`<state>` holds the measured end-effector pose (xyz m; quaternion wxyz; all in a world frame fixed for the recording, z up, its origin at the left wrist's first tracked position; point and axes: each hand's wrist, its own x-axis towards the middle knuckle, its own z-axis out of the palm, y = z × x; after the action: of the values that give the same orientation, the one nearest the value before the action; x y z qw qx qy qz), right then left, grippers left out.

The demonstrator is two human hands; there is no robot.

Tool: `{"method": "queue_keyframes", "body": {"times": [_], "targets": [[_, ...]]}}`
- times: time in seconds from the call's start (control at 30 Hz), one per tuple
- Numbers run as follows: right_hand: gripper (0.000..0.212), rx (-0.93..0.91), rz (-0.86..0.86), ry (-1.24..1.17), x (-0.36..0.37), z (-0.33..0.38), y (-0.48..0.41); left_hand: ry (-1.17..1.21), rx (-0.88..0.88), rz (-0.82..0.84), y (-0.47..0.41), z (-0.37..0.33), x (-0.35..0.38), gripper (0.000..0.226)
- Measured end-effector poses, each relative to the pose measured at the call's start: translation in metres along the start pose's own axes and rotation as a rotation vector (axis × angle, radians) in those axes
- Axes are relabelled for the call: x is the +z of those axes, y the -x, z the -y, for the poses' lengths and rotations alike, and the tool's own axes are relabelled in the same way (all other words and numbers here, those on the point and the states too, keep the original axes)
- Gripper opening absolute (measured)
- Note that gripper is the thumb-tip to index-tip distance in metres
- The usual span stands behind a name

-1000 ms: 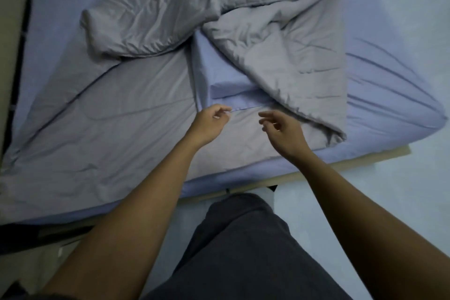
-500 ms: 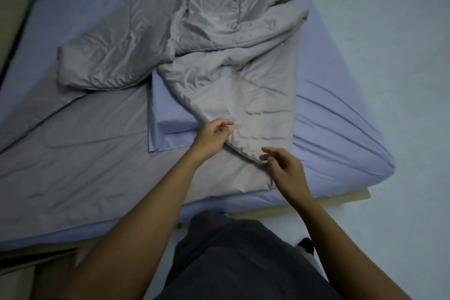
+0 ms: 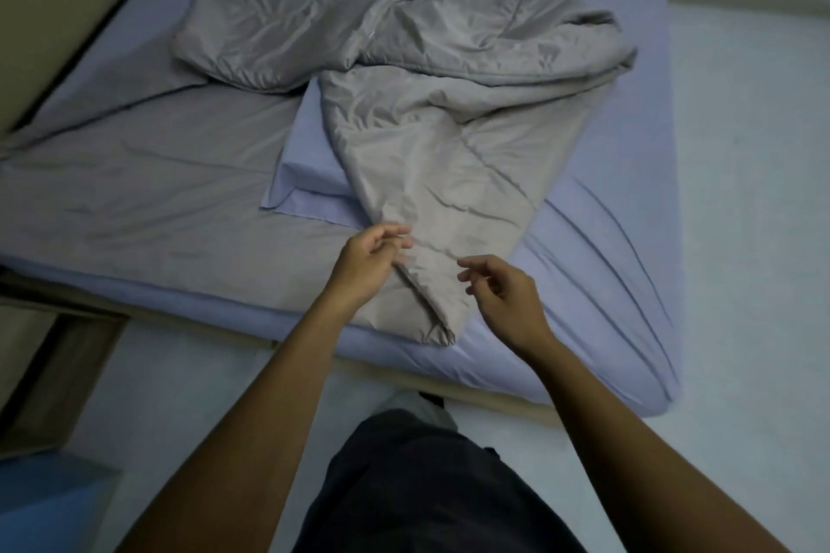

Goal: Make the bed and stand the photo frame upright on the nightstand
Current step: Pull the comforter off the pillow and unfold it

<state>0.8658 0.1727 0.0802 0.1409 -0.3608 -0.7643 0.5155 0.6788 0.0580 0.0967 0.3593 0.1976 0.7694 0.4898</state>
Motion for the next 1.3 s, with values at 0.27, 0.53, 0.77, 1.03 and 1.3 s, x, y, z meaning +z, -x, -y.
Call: {"method": "queue_keyframes", "body": {"times": [0.27, 0.53, 0.77, 1.03, 1.3], "targets": [[0.035, -0.068, 0.154, 0.141, -0.013, -0.010, -0.077, 0.138, -0.114, -0.139, -0.055, 0.011, -0.006, 0.022], [0.035, -0.215, 0.387, 0.323, -0.016, -0.010, -0.197, 0.098, -0.159, -0.209, -0.126, 0.003, -0.009, 0.017], [0.033, -0.501, 0.504, 0.363, 0.041, -0.024, -0.382, 0.068, -0.322, -0.522, -0.242, 0.035, 0.007, 0.046], [0.036, -0.818, 0.527, 0.420, 0.147, -0.052, -0.521, 0.057, -0.760, -0.763, -0.316, 0.107, 0.045, 0.080], [0.074, -0.893, 0.607, 0.854, 0.197, -0.018, -0.569, -0.136, -0.256, -0.849, -0.277, 0.109, 0.074, 0.026]]}}
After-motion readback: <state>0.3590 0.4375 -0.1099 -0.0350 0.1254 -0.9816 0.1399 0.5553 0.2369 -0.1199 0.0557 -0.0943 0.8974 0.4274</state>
